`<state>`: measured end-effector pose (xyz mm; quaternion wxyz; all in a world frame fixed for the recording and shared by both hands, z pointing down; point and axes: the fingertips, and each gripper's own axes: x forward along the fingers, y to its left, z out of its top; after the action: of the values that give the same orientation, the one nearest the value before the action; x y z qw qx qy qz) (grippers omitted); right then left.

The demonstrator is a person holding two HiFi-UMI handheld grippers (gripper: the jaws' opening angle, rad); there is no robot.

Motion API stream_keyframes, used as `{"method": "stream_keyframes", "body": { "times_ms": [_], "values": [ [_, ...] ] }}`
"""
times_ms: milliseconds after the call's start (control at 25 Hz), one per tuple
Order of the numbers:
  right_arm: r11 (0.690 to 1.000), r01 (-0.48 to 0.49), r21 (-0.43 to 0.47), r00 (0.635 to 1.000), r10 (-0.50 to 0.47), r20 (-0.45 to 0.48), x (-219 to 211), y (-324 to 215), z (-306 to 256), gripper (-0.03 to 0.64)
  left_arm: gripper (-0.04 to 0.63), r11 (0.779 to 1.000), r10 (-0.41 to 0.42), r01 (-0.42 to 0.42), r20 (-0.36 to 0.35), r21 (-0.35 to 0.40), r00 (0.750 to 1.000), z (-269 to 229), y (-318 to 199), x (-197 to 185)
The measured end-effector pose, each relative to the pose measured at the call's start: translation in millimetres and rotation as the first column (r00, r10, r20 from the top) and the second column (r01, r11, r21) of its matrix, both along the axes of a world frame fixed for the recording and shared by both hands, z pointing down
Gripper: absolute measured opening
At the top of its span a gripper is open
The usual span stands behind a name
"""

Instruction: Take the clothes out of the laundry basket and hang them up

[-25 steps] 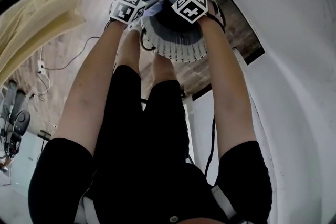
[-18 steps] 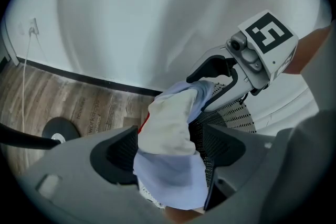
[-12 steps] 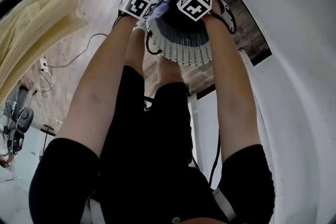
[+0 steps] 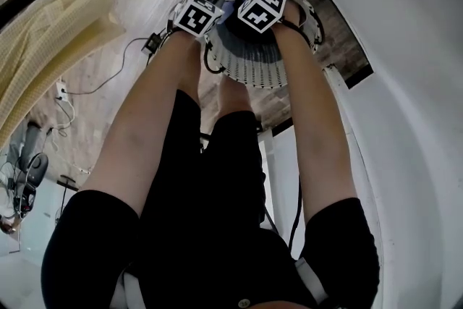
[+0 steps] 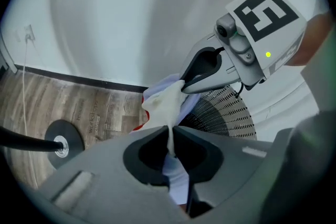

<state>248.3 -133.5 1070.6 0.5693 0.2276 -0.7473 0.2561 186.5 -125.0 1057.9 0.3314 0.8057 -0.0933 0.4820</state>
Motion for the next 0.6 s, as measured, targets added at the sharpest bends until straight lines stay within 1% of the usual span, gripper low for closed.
{"method": "stream_keyframes", "body": {
  "times_ms": [40,200,320,400,480,600],
  "values": [
    [1.000,-0.014,0.001,1.000,0.014,-0.002,0,0,-4,0.034,0.018,1.000,0.000,0.000,-0.006,0.017,1.000,-6,-1,1],
    [0.996,-0.092,0.021,0.996,0.092,0.005,0,-6,-26,0.026,0.014,0.997,-0.018,0.021,-0.048,0.071,0.999,-31,-9,1],
    [0.980,-0.193,0.056,0.981,0.191,0.040,1,-12,-53,0.025,0.014,0.993,-0.021,0.032,-0.095,0.113,0.995,-54,-16,1],
    [0.961,-0.267,0.077,0.963,0.263,0.065,1,-14,-71,0.025,0.012,0.991,-0.013,0.028,-0.114,0.134,0.993,-69,-21,1],
    [0.934,-0.345,0.091,0.937,0.337,0.090,2,-15,-90,0.025,0.012,0.989,0.000,0.020,-0.132,0.149,0.991,-85,-24,0],
    [0.873,-0.478,0.097,0.874,0.463,0.147,1,-12,-125,0.025,0.012,0.985,0.017,0.012,-0.166,0.174,0.986,-116,-25,-2]
  ]
}}
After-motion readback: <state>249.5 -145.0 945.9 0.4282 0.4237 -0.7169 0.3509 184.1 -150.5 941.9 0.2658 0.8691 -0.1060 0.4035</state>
